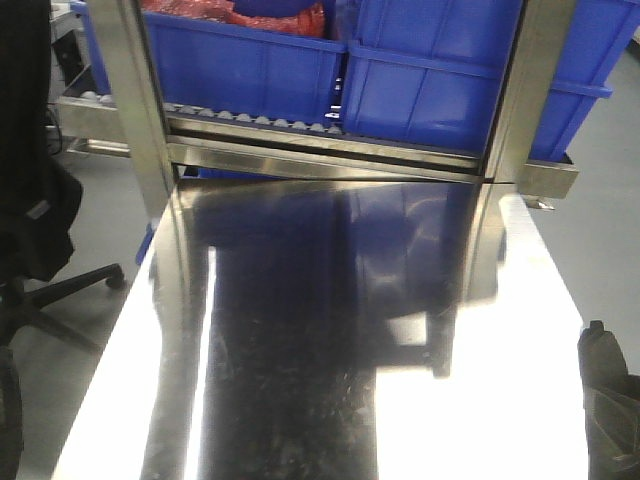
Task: Move and align brake pads A on conveyor
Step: 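Turn the base away from the steel table toward the yellow line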
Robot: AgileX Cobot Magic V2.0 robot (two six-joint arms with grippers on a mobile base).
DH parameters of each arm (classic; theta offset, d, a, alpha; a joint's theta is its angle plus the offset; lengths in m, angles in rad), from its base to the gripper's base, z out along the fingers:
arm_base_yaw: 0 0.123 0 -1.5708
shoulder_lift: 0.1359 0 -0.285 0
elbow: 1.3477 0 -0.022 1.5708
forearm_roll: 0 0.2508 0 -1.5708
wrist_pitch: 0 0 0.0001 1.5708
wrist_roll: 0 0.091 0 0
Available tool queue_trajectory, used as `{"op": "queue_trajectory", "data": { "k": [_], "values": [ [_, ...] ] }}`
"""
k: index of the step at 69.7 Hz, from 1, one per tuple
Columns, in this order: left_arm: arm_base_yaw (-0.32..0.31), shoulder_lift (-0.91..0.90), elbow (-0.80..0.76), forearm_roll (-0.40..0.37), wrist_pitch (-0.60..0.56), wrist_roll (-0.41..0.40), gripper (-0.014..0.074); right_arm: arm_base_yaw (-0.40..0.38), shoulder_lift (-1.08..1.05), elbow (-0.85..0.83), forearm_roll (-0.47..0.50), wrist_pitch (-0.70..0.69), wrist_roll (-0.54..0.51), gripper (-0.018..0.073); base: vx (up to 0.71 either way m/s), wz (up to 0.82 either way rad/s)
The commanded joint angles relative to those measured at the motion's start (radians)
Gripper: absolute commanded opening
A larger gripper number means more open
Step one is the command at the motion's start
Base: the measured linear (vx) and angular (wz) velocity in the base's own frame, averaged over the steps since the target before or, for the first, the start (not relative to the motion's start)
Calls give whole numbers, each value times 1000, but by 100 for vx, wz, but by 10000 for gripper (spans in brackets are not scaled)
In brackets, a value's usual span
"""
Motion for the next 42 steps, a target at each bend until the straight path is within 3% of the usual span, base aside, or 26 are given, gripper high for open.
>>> {"op": "queue_trajectory", "data": {
  "k": [1,42],
  "values": [
    [-4,5,-30,5,-92,-3,164,-2,0,-28,-12,-84,-12,96,-15,20],
    [-4,5,-30,5,-92,-3,164,-2,0,-28,-12,-62,-12,96,-8,43]
  ]
}}
